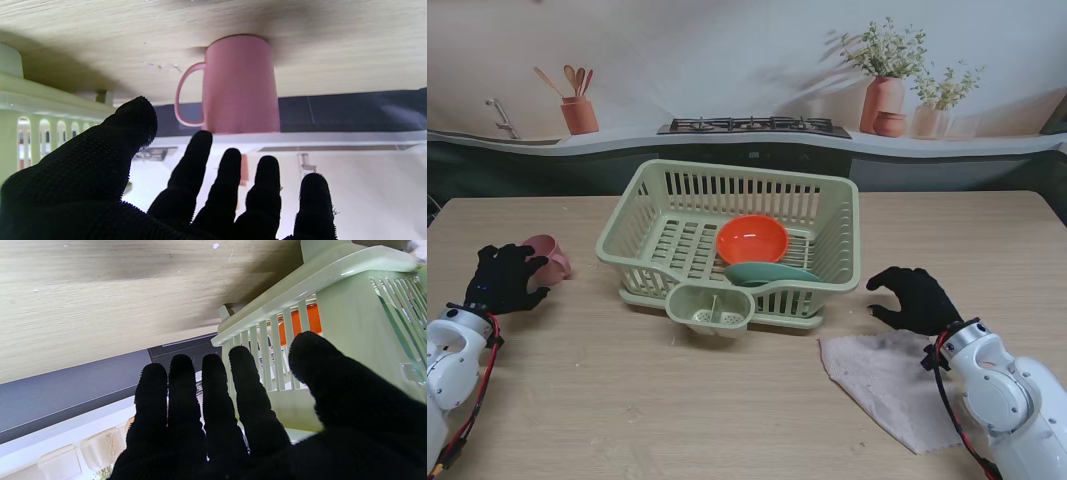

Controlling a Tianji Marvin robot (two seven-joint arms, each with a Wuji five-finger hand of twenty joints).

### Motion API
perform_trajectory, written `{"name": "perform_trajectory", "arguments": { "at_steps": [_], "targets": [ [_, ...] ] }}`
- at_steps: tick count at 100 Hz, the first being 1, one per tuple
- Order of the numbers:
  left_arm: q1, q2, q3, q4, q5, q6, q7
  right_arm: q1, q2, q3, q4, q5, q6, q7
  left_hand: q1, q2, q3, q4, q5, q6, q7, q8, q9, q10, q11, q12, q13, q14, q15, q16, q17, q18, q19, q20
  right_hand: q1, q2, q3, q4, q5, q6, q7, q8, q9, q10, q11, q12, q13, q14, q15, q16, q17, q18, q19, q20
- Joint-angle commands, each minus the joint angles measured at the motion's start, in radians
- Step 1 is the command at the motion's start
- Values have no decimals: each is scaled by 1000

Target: Clear dishes and wipe the table

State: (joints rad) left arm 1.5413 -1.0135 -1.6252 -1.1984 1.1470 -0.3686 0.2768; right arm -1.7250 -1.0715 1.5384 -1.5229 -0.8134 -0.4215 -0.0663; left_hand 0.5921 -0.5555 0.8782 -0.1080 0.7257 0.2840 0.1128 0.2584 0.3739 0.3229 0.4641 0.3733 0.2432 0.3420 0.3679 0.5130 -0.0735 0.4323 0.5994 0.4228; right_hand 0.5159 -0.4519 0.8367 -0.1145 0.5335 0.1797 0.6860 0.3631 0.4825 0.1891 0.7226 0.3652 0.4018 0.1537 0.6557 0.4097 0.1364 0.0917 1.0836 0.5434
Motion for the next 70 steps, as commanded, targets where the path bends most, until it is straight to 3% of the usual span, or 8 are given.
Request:
{"name": "perform_trajectory", "arguments": {
  "at_steps": [1, 26, 41, 70],
  "targets": [
    [-6, 2, 6, 3, -5, 8, -9, -6, 1, -2, -8, -2, 0, 15, -12, 3, 0, -16, -14, 15, -12, -9, -27, -25, 0, -22, -19, -13, -6, -8, -6, -11, -30, 23, 8, 5, 22, 42, 3, -3, 7, -2, 12, -12, 9, 6, -9, -14, 5, 1, -12, -28, -4, 9],
    [-20, 1, 9, 23, -9, -20, 27, -7, 1, -2, -9, -2, 3, 15, -7, 9, -12, -12, -12, 8, -8, -7, -20, -23, 11, -16, -13, -6, 10, -2, 0, -8, -15, 42, 8, 4, 23, 42, 4, -2, 7, -2, 12, -12, 9, 6, -9, -14, 4, 1, -12, -28, -4, 9],
    [-27, 1, 5, 25, -12, -32, 32, -7, 1, -4, -10, -1, 5, 17, -4, 15, -17, -10, -56, -7, -27, -16, -37, -27, 10, -15, -17, -7, 17, 2, -5, -11, -1, 50, 9, 4, 23, 43, 3, -5, 7, -2, 12, -14, 8, 6, -9, -14, 5, 1, -12, -27, -4, 9],
    [-56, 3, 36, 44, -15, 2, 11, -8, 1, -3, -11, 0, 5, 19, -2, 22, -30, -8, -99, 13, -76, -73, -70, -12, 6, -17, -34, -6, 15, 1, -15, -17, 7, 51, 9, 3, 24, 43, 3, -6, 8, -1, 13, -14, 8, 6, -8, -14, 4, 1, -12, -28, -5, 9]
  ]
}}
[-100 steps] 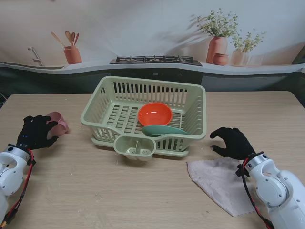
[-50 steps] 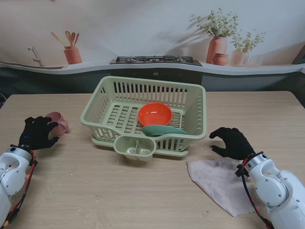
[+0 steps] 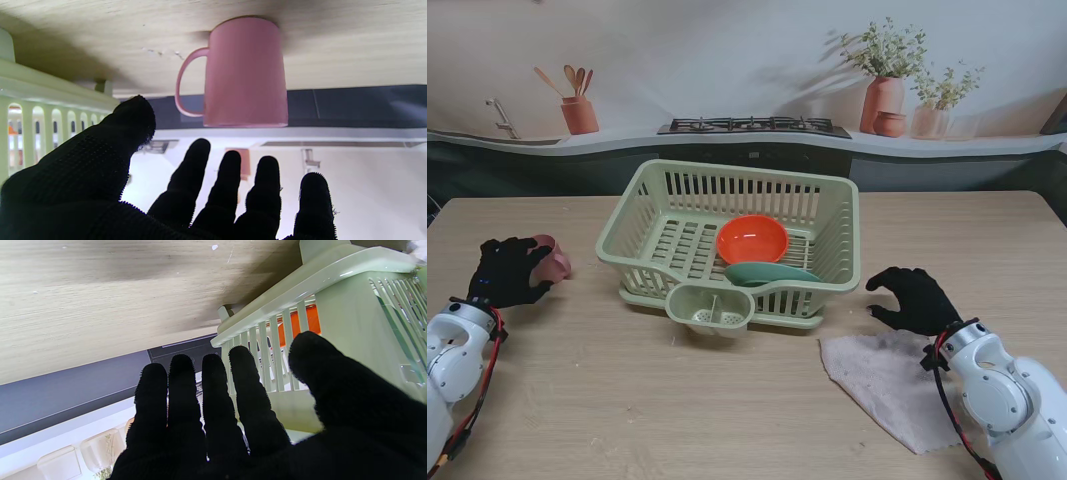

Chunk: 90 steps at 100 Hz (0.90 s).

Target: Clear dishes and wipe the table

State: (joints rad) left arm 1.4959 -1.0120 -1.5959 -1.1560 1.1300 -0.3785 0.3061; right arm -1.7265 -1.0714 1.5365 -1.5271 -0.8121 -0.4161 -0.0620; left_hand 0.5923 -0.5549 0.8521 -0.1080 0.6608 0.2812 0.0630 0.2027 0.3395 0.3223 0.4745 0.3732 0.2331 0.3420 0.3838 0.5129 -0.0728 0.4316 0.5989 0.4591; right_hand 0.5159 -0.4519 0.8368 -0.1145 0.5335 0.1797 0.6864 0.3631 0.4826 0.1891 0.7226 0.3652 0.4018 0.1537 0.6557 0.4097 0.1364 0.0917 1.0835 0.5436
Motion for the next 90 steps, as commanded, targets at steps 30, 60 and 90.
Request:
{"name": "perform_trajectory", "arguments": {
  "at_steps": [30, 60, 90],
  "targets": [
    [-34, 2, 44, 40, -2, 59, -8, -7, 1, -2, -7, -1, 2, 14, 7, 26, -4, -5, -20, 32, -20, -45, -35, 2, 3, -16, -26, 0, 4, 0, -11, -20, 19, 18, 8, -1, 29, 43, 4, -5, 8, -1, 13, -14, 8, 7, -8, -15, 4, 1, -12, -27, -6, 9],
    [-35, 0, 54, 58, -8, 77, 15, -7, 1, -3, -8, -1, 4, 15, 31, 43, 0, 3, 12, 49, 2, -45, -4, 29, 22, -7, -4, 26, 40, 10, 1, -13, 86, 26, 7, -2, 31, 43, 3, -6, 8, -1, 13, -13, 8, 7, -7, -15, 4, 1, -12, -28, -6, 9],
    [-37, -1, 69, 58, -7, 106, 3, -7, 1, -2, -7, -1, 1, 14, 124, 84, -48, 13, 65, 48, 32, -18, 47, 41, 37, 3, 30, 50, 86, 20, 11, 2, 174, -2, 7, -2, 30, 42, 4, -6, 10, -1, 12, -14, 8, 7, -7, -15, 4, 1, -12, -27, -5, 10]
  ]
}}
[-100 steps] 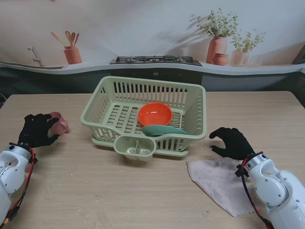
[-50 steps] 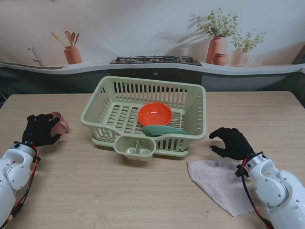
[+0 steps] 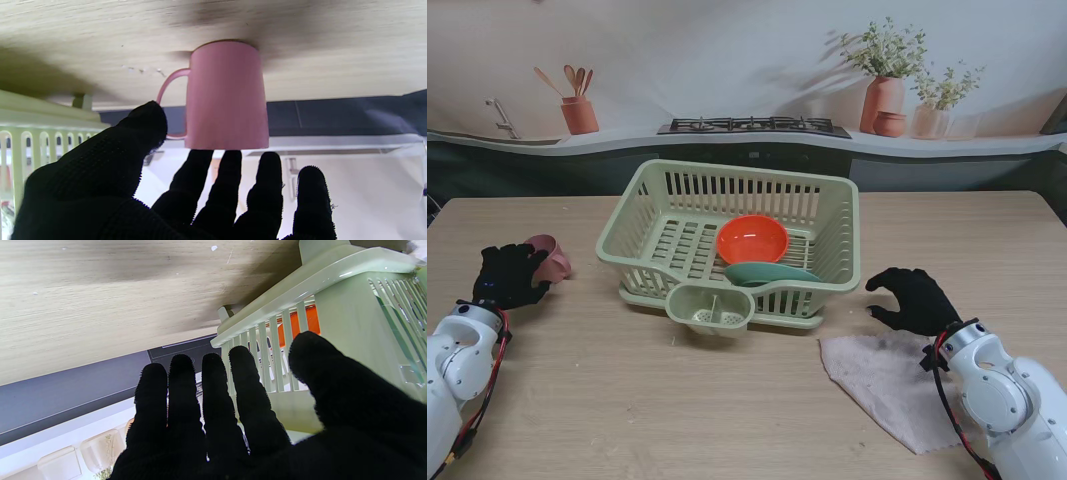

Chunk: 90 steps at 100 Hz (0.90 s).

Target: Clear dishes and wipe the table

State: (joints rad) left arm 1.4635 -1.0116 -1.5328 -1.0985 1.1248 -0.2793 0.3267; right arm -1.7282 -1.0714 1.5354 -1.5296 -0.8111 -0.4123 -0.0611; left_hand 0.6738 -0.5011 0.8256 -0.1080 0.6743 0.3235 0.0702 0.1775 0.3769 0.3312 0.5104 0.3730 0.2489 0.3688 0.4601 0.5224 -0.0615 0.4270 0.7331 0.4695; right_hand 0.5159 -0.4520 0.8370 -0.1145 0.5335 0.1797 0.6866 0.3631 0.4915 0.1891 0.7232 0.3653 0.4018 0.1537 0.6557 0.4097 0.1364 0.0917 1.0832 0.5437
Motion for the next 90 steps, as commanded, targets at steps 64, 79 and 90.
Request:
{"name": "perform_trajectory", "arguments": {
  "at_steps": [64, 79, 90],
  "targets": [
    [-75, 6, 97, 96, 0, 56, 30, -5, 0, 1, -5, -1, -4, 10, 386, 119, -244, -2, 204, -4, 109, 108, 208, 81, 45, 28, 170, 135, 165, 53, 135, 84, 312, 74, 6, 3, 27, 43, 3, -6, 9, -1, 2, -14, 7, 7, -7, -14, 3, 1, -12, -28, -6, 10],
    [-88, 7, 119, 116, 1, 70, 42, -5, 0, 1, -5, -2, -5, 8, 479, 117, -304, 6, 236, -4, 164, 127, 272, 102, 67, 39, 228, 173, 225, 71, 193, 109, 381, 125, 5, 4, 25, 43, 3, -8, 9, -1, 4, -15, 7, 7, -7, -16, 3, 1, -12, -21, -6, 11],
    [-92, 8, 128, 126, 1, 76, 54, -5, 0, 1, -5, -1, -5, 8, 553, 124, -356, 23, 250, -11, 265, 123, 364, 112, 52, 116, 291, 203, 285, 97, 248, 132, 428, 175, 6, 5, 25, 43, 3, -7, 9, -1, 4, -15, 7, 7, -8, -16, 2, 1, -13, -24, -6, 11]
  ]
}}
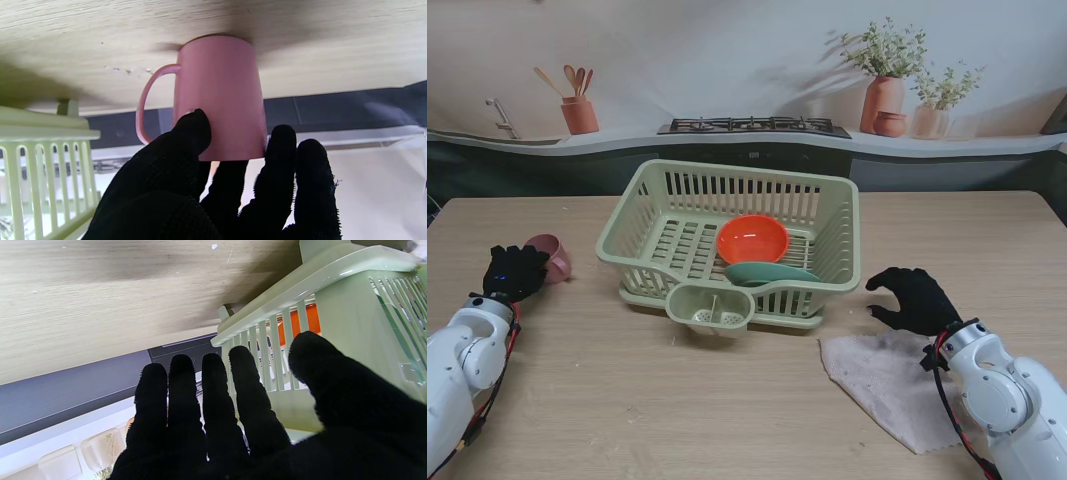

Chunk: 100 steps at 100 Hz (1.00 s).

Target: Clear dishes and wipe the table

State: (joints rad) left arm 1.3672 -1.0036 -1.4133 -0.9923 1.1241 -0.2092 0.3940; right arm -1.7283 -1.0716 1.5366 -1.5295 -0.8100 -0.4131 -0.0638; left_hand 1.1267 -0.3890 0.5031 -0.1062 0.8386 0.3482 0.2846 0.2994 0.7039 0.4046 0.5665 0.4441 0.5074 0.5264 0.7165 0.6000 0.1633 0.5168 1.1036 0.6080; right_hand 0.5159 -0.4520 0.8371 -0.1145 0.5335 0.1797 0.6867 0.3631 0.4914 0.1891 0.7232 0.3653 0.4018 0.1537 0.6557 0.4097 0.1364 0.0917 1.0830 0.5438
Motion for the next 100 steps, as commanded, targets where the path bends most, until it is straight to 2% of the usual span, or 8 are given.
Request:
{"name": "perform_trajectory", "arguments": {
  "at_steps": [1, 17, 22, 42, 68, 80, 88, 100],
  "targets": [
    [4, 0, 9, 21, 2, 6, -12, -5, 0, 0, -5, -2, -4, 11, 104, 12, -34, 22, 88, -36, 56, 2, 44, 39, -4, 48, 38, 48, 32, 21, 28, 43, 60, 39, 6, 5, 24, 43, 3, -7, 9, -1, 4, -14, 7, 7, -8, -16, 2, 1, -13, -26, -7, 10],
    [-2, 2, 19, 33, 7, 5, 4, -6, 0, 0, -6, -2, -3, 11, 127, -11, -1, 25, 115, -38, 183, 33, 147, 61, 12, 94, 128, 82, 111, 66, 101, 83, 125, 92, 6, 6, 23, 43, 3, -7, 9, -1, 4, -15, 6, 7, -7, -17, 3, 1, -13, -22, -7, 11],
    [-5, 3, 24, 37, 10, 4, 7, -6, 0, 0, -6, -1, -3, 11, 112, -28, 43, 14, 119, -42, 221, 36, 170, 67, 20, 106, 152, 101, 128, 86, 128, 97, 144, 117, 6, 6, 23, 43, 2, -8, 9, -1, 4, -15, 7, 7, -7, -16, 3, 1, -13, -22, -7, 11],
    [-22, 8, 43, 61, 18, -8, 37, -5, 0, 0, -5, -1, -4, 12, 80, -79, 167, -12, 146, -56, 320, 114, 239, 88, 91, 131, 261, 112, 217, 166, 221, 149, 221, 200, 5, 7, 22, 43, 2, -8, 9, -1, 4, -16, 7, 7, -7, -17, 3, 1, -13, -23, -7, 11],
    [-34, 11, 50, 79, 26, -20, 71, -5, 0, 0, -5, 0, -4, 11, 66, -78, 226, -29, 127, -85, 381, 399, 248, 107, 261, 153, 354, 98, 364, 310, 333, 181, 279, 274, 5, 7, 21, 44, 3, -8, 9, -2, 4, -16, 6, 7, -7, -17, 3, 1, -12, -21, -7, 11],
    [-37, 13, 47, 85, 31, -39, 99, -5, 0, 0, -6, 0, -3, 12, 52, -85, 247, -42, 67, -108, 489, 589, 260, 106, 334, 161, 397, 84, 421, 351, 382, 181, 307, 296, 5, 7, 20, 44, 3, -7, 8, -2, 4, -15, 6, 7, -8, -17, 3, 1, -12, -21, -7, 11],
    [-32, 15, 36, 77, 42, -50, 102, -5, 0, 0, -5, 0, -5, 12, 29, -94, 282, -60, 4, -114, 682, 500, 270, 101, 375, 172, 431, 72, 453, 377, 417, 181, 328, 315, 4, 8, 20, 44, 3, -8, 9, -2, 4, -17, 6, 7, -7, -18, 3, 1, -13, -22, -7, 11],
    [-15, 14, 4, 42, 49, -68, 80, -5, 0, 1, -5, 0, -5, 12, 16, -90, 289, -71, -18, -113, 777, 436, 273, 103, 407, 193, 452, 67, 485, 396, 440, 181, 345, 321, 5, 7, 21, 44, 3, -7, 8, -2, 4, -15, 6, 7, -8, -18, 2, 0, -12, -22, -7, 11]
  ]
}}
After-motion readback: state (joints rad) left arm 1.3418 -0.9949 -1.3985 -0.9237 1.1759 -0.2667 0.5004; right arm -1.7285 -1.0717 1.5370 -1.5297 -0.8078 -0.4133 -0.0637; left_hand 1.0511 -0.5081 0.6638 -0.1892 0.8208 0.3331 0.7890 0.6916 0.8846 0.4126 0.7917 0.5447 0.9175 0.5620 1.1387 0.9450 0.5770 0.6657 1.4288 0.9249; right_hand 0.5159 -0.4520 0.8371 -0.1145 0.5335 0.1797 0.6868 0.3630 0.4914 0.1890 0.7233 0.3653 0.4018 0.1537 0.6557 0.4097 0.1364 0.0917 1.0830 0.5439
